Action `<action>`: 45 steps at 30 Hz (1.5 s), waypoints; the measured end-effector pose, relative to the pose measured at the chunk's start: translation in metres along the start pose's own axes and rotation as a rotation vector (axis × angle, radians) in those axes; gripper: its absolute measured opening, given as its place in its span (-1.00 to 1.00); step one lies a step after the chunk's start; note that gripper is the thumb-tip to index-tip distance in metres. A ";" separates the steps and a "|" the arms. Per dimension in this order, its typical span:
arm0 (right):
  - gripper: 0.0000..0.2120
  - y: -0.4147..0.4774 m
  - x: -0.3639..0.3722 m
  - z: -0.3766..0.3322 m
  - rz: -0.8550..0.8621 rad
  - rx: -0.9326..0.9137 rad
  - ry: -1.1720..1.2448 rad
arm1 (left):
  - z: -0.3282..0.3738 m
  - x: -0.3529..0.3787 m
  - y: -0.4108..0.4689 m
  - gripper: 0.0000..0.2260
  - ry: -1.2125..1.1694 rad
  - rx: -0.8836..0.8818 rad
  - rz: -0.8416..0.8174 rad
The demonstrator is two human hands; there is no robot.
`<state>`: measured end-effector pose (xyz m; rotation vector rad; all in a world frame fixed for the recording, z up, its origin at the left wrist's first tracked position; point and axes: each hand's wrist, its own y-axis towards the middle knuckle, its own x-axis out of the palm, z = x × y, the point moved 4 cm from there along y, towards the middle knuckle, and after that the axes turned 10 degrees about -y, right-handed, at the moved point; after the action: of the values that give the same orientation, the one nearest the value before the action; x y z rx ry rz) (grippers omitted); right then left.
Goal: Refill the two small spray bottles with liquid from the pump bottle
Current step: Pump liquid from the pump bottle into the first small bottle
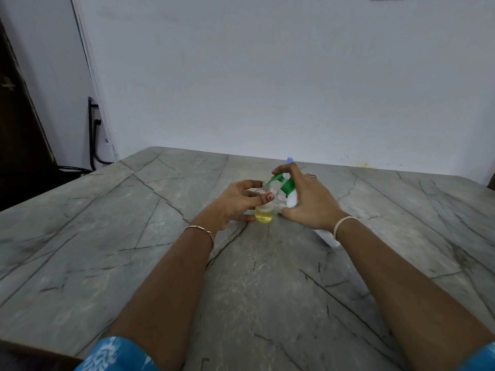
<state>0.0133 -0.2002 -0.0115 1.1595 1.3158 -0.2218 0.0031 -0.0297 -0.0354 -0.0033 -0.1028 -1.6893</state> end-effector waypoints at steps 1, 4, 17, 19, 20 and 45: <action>-0.33 0.000 0.000 0.000 0.004 0.000 0.000 | 0.000 0.000 0.000 -0.69 -0.001 0.000 0.001; -0.32 -0.001 0.000 0.000 0.006 -0.005 -0.008 | 0.000 0.001 0.000 -0.73 0.005 0.000 0.000; -0.34 0.000 -0.002 -0.001 0.020 -0.022 -0.005 | 0.000 0.000 0.001 -0.74 0.007 -0.008 -0.009; -0.34 0.000 -0.001 -0.001 0.024 -0.018 -0.004 | 0.000 -0.001 0.001 -0.73 0.005 -0.008 -0.006; -0.33 0.000 -0.001 0.000 0.022 -0.016 -0.002 | -0.001 -0.001 0.001 -0.72 0.005 -0.009 -0.004; -0.09 -0.001 0.000 -0.002 -0.029 -0.082 -0.062 | 0.000 -0.001 0.001 -0.68 0.011 -0.014 -0.004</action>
<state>0.0115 -0.1989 -0.0121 1.0573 1.2765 -0.2220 0.0042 -0.0289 -0.0358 -0.0038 -0.0828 -1.6942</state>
